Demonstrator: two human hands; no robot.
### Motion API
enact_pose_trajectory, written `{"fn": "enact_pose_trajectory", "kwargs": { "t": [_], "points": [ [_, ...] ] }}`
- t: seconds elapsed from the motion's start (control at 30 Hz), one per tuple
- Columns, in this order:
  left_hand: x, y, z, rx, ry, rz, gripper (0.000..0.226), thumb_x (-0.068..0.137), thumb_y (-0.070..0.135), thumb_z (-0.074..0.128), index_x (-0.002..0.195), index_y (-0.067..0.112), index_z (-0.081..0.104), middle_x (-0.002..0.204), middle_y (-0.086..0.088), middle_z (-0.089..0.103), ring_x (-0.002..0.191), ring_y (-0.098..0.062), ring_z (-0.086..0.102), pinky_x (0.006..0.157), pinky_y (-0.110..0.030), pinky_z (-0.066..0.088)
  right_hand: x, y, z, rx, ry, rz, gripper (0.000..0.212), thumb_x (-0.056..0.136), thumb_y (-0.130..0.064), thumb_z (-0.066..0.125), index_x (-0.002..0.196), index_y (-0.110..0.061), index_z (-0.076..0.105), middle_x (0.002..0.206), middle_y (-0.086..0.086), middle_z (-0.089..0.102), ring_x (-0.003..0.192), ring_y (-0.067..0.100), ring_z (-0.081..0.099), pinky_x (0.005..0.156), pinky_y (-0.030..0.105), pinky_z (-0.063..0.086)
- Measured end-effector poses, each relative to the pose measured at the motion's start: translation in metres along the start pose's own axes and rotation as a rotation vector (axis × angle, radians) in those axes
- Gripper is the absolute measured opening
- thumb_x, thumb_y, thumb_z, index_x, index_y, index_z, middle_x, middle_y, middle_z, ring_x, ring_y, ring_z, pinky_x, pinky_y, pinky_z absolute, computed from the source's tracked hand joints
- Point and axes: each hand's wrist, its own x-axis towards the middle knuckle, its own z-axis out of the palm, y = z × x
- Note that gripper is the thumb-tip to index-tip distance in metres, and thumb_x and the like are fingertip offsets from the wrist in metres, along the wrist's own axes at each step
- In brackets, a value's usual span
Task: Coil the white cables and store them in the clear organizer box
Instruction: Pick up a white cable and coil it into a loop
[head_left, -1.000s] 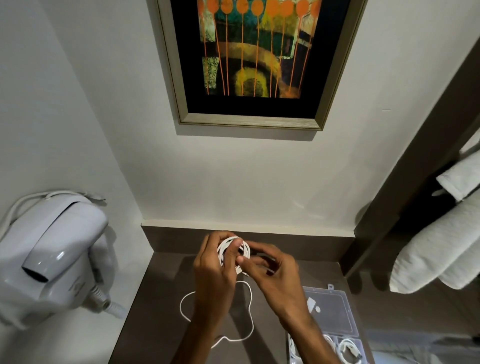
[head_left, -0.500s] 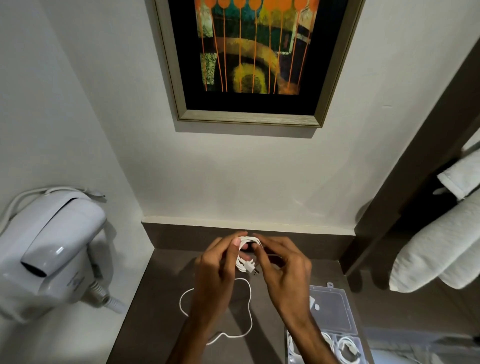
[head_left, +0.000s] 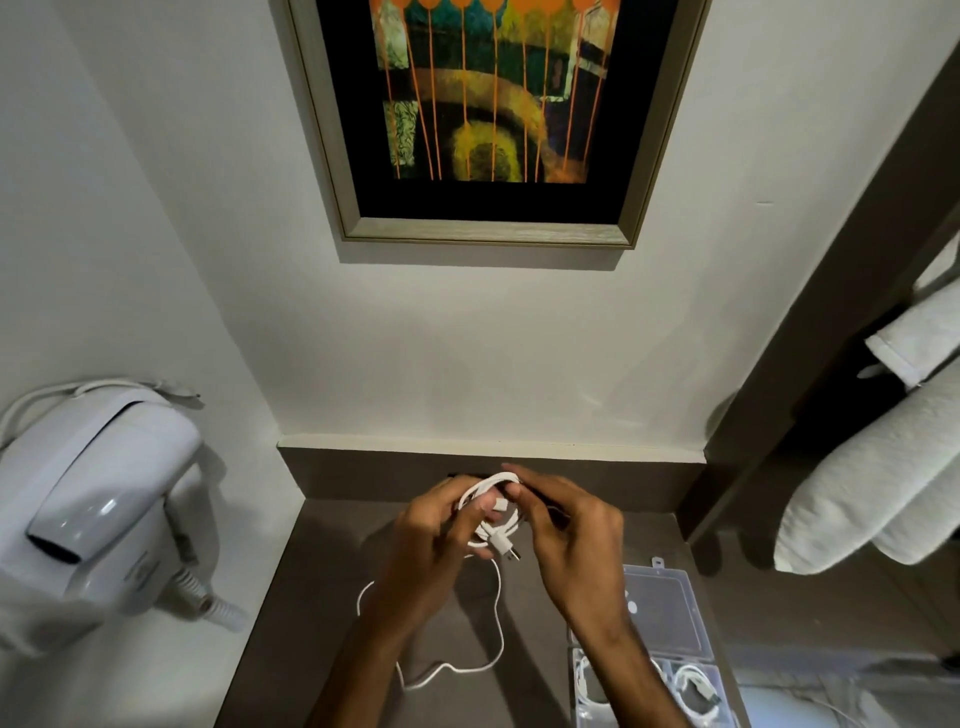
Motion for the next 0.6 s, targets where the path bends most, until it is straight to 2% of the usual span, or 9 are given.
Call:
{"fn": "enact_pose_trajectory", "kwargs": {
  "t": [0.1,0.2,0.27,0.33,0.37,0.4,0.47,0.53,0.6],
  "points": [
    [0.002,0.002,-0.002,-0.106,-0.032,-0.079,0.022,0.103,0.017,0.055,0.112,0.023,0.075,0.100,-0.007,0.081,0.091,-0.022,0.078,0.069,-0.027,0.062,0.005,0.004,-0.004,0.132,-0.098,0.125,0.028,0.099,-0.007,0.075,0.116,-0.026,0.085,0.102,-0.014,0.086,0.096,0.003,0.081,0.089,0.033,0.067],
    [0.003,0.001,0.005,-0.243,0.043,-0.181,0.028,0.102,0.012,0.056,0.126,0.023,0.065,0.105,-0.010,0.081,0.096,-0.024,0.079,0.062,-0.017,0.057,0.004,0.011,-0.003,0.054,-0.124,0.142,0.033,0.100,-0.005,0.073,0.123,-0.026,0.082,0.100,-0.005,0.086,0.092,0.015,0.082,0.088,0.043,0.067],
    [0.003,-0.001,0.013,-0.272,0.096,-0.215,0.026,0.102,0.011,0.056,0.126,0.020,0.059,0.105,-0.013,0.081,0.094,-0.025,0.080,0.060,-0.020,0.057,0.002,0.015,-0.004,-0.008,-0.130,0.137,0.036,0.101,-0.003,0.071,0.128,-0.025,0.080,0.106,-0.009,0.086,0.093,0.008,0.082,0.089,0.039,0.066],
    [0.004,-0.007,0.021,-0.272,0.134,-0.217,0.016,0.102,0.010,0.055,0.117,0.013,0.060,0.101,-0.016,0.081,0.092,-0.029,0.080,0.071,-0.035,0.061,-0.001,0.018,-0.004,-0.048,-0.132,0.115,0.038,0.103,-0.002,0.069,0.132,-0.025,0.077,0.112,-0.020,0.080,0.096,-0.007,0.079,0.092,0.029,0.066],
    [0.004,-0.010,0.024,-0.266,0.150,-0.216,0.011,0.102,0.010,0.056,0.110,0.012,0.063,0.098,-0.016,0.082,0.091,-0.030,0.080,0.075,-0.040,0.061,-0.002,0.020,-0.005,-0.063,-0.132,0.110,0.040,0.104,-0.002,0.067,0.134,-0.027,0.075,0.114,-0.022,0.079,0.099,-0.009,0.078,0.094,0.027,0.066],
    [0.005,-0.012,0.027,-0.248,0.163,-0.215,0.011,0.101,0.009,0.057,0.104,0.014,0.066,0.095,-0.013,0.082,0.090,-0.029,0.079,0.075,-0.039,0.060,-0.003,0.021,-0.006,-0.072,-0.128,0.110,0.040,0.105,-0.004,0.066,0.134,-0.029,0.075,0.116,-0.022,0.080,0.102,-0.006,0.079,0.096,0.027,0.066],
    [0.006,-0.014,0.032,-0.204,0.157,-0.220,0.016,0.099,0.010,0.060,0.098,0.019,0.072,0.092,-0.007,0.083,0.087,-0.025,0.079,0.067,-0.025,0.058,-0.007,0.027,-0.010,-0.059,-0.106,0.118,0.037,0.105,-0.007,0.066,0.129,-0.033,0.077,0.117,-0.021,0.083,0.104,-0.001,0.079,0.097,0.031,0.066],
    [0.005,-0.017,0.037,-0.218,0.115,-0.235,0.017,0.099,0.010,0.059,0.103,0.018,0.074,0.094,-0.005,0.083,0.086,-0.019,0.079,0.061,-0.014,0.054,-0.012,0.033,-0.016,-0.037,-0.082,0.147,0.033,0.104,-0.010,0.069,0.125,-0.034,0.079,0.114,-0.021,0.084,0.103,-0.004,0.079,0.095,0.033,0.067],
    [0.006,-0.019,0.049,-0.273,0.088,-0.270,0.019,0.101,0.009,0.058,0.113,0.018,0.069,0.092,-0.001,0.084,0.081,-0.015,0.080,0.058,-0.012,0.053,-0.016,0.041,-0.025,-0.026,-0.059,0.192,0.032,0.103,-0.013,0.071,0.127,-0.032,0.080,0.116,-0.019,0.084,0.102,-0.006,0.079,0.095,0.034,0.068]
  ]
}}
